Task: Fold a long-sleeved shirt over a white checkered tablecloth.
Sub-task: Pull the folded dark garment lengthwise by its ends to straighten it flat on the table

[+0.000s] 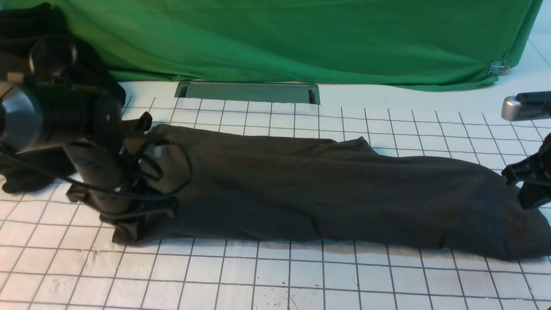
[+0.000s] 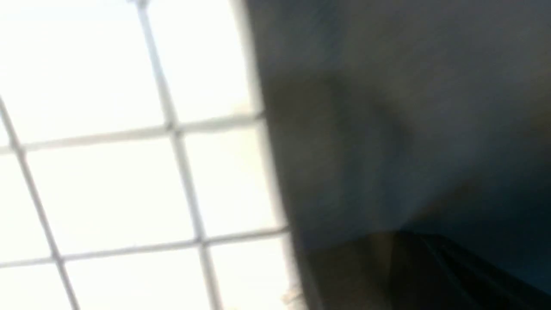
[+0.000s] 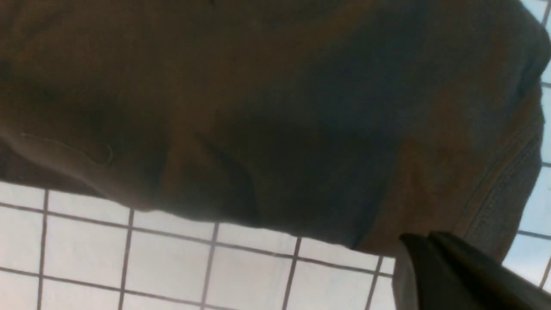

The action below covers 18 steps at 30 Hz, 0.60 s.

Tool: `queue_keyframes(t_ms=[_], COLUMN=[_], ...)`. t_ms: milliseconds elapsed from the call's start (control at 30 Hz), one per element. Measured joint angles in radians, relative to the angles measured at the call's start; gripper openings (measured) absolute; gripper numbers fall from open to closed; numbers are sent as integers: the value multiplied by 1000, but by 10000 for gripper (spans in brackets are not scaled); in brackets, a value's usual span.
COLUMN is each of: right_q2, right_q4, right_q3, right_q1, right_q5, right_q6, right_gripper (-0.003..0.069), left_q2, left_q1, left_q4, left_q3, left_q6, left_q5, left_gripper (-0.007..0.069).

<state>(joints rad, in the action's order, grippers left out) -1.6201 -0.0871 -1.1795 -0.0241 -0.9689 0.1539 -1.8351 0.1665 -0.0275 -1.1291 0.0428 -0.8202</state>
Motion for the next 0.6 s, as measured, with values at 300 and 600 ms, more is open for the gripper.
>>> queue_keyframes(t_ms=[300,600], right_q2=[-11,-183], right_q4=[-29,-72], right_q3=[0,0], right_q1=[-186,-213], right_q5=[-69,-23], right_q6=[-4,7], right_gripper=[318,540], left_q2=[100,80], left_q1=[-41,-41], left_q4=[110,352], left_q3=[1,1], left_q6=[-15,-207], left_q5=[-19,44], left_gripper=[-3,-3])
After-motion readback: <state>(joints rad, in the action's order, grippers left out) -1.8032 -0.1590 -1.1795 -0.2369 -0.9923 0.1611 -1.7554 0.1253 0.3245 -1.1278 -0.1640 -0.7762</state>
